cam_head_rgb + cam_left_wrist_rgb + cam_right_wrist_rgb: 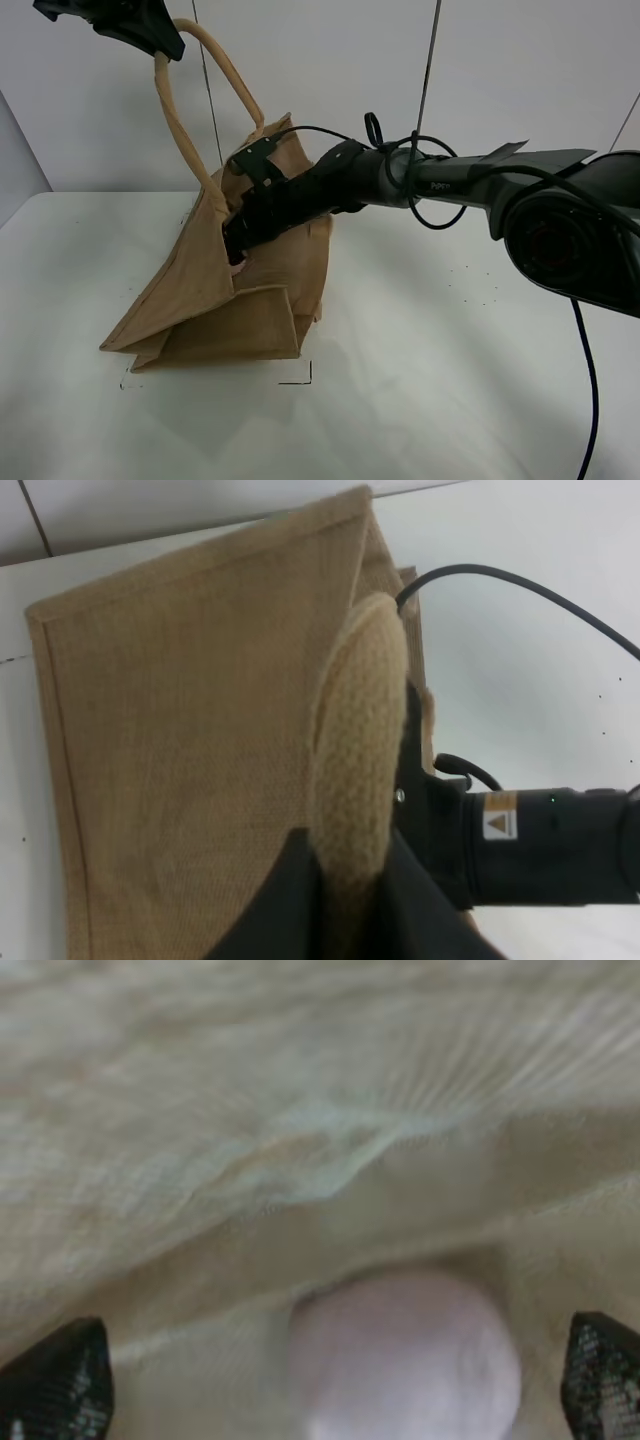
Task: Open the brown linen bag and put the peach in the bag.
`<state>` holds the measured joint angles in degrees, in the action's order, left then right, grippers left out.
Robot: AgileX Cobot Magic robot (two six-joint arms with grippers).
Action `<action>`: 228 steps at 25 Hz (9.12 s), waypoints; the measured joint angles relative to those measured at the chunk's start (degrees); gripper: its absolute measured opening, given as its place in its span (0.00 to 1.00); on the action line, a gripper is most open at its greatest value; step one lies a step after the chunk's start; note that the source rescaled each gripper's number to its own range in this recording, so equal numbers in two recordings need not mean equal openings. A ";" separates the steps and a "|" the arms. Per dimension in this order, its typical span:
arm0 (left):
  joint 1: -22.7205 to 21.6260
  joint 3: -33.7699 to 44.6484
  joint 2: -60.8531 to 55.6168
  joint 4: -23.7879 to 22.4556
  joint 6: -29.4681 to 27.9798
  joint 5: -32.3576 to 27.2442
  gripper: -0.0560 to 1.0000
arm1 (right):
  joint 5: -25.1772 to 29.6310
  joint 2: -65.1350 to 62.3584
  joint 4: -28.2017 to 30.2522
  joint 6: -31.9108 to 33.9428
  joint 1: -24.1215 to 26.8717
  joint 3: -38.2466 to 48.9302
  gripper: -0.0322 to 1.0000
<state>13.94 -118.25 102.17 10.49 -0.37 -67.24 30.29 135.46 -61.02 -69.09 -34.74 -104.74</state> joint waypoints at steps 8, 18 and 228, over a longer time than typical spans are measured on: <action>0.00 0.00 0.00 0.00 0.00 0.00 0.06 | 8.35 -5.22 17.76 14.97 0.80 0.00 1.00; 0.00 0.00 0.00 0.00 0.00 0.00 0.05 | 19.21 -12.48 22.74 21.19 7.74 0.00 1.00; -10.70 89.36 -102.28 -10.08 1.00 6.92 0.98 | 28.84 -135.62 57.41 61.46 38.63 76.02 1.00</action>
<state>3.24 -28.89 -0.10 0.40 0.63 -60.32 59.13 -0.16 -3.61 -7.63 3.90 -28.71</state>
